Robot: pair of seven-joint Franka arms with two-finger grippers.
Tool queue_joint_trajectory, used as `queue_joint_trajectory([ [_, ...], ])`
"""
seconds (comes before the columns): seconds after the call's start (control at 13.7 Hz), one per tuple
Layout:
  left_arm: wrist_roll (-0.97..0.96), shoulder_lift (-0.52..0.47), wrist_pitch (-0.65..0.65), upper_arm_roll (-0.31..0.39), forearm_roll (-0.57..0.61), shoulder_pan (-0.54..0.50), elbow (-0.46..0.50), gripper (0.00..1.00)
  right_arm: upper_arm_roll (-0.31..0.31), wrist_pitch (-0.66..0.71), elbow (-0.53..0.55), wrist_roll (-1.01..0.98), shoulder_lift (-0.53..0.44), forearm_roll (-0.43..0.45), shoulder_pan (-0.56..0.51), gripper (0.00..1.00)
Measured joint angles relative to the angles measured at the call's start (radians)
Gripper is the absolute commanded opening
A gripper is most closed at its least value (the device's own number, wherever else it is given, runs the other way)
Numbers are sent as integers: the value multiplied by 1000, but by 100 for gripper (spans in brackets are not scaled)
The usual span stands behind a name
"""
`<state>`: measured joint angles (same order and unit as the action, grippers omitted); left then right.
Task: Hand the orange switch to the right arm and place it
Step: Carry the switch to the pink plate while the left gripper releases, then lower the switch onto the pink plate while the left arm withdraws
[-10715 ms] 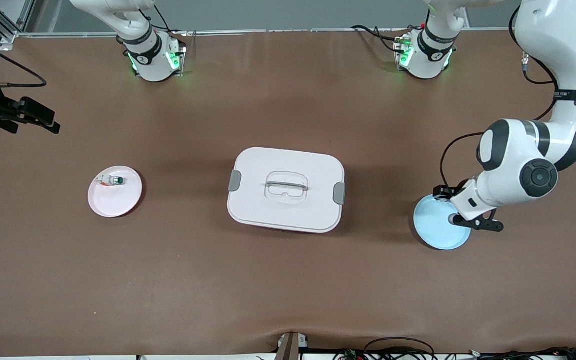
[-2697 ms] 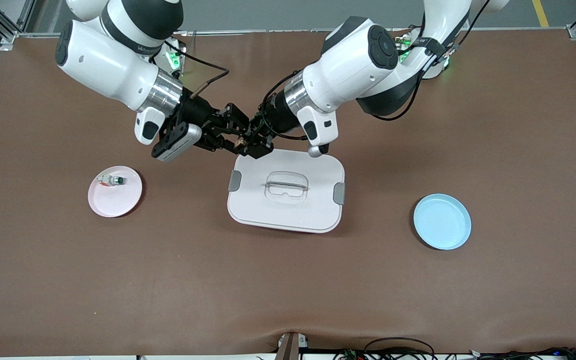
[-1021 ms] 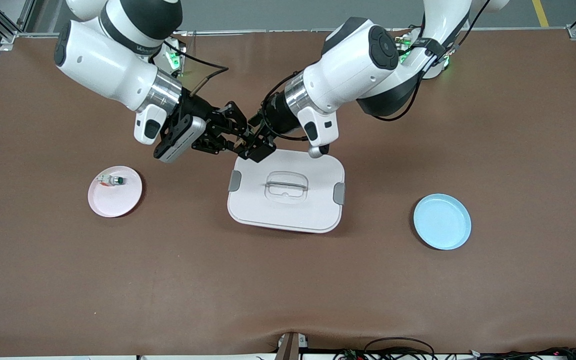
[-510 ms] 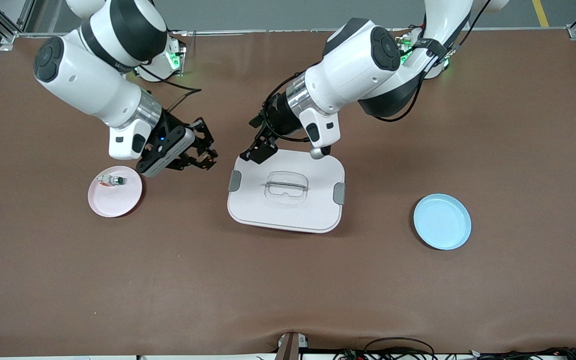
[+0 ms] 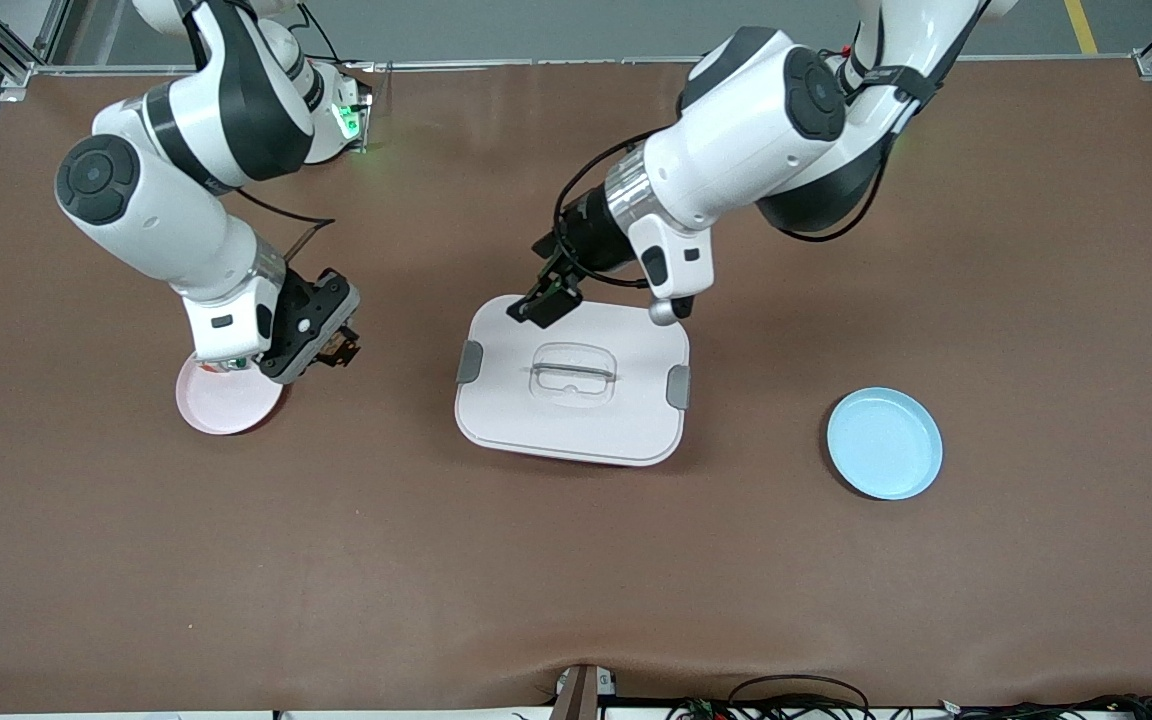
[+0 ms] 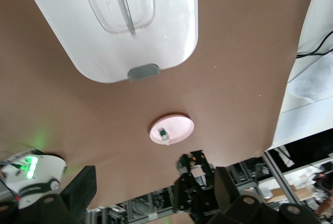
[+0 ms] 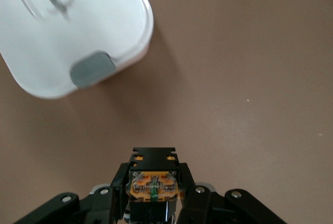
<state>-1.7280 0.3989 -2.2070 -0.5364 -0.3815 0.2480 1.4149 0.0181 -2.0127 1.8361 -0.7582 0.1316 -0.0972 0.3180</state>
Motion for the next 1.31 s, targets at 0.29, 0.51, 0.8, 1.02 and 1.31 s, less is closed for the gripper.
queue_joint_trajectory([
  [0.29, 118, -39, 166, -2, 0, -60, 0, 100, 4, 0, 39, -250, 12, 36, -93, 0],
  [0.51, 217, -66, 293, -2, -1, -110, 0, 100, 4, 0, 82, -352, 14, 48, -142, 0],
  [0.8, 368, -102, 460, -3, -17, -205, 0, 100, 4, -44, 150, -371, 23, 182, -163, 0],
  [1.02, 511, -129, 580, -3, -30, -315, 0, 100, 4, -146, 230, -371, 27, 264, -194, 0],
  [1.31, 722, -133, 717, -3, -33, -440, -20, 100, 4, -351, 353, -388, 46, 368, -268, 0],
])
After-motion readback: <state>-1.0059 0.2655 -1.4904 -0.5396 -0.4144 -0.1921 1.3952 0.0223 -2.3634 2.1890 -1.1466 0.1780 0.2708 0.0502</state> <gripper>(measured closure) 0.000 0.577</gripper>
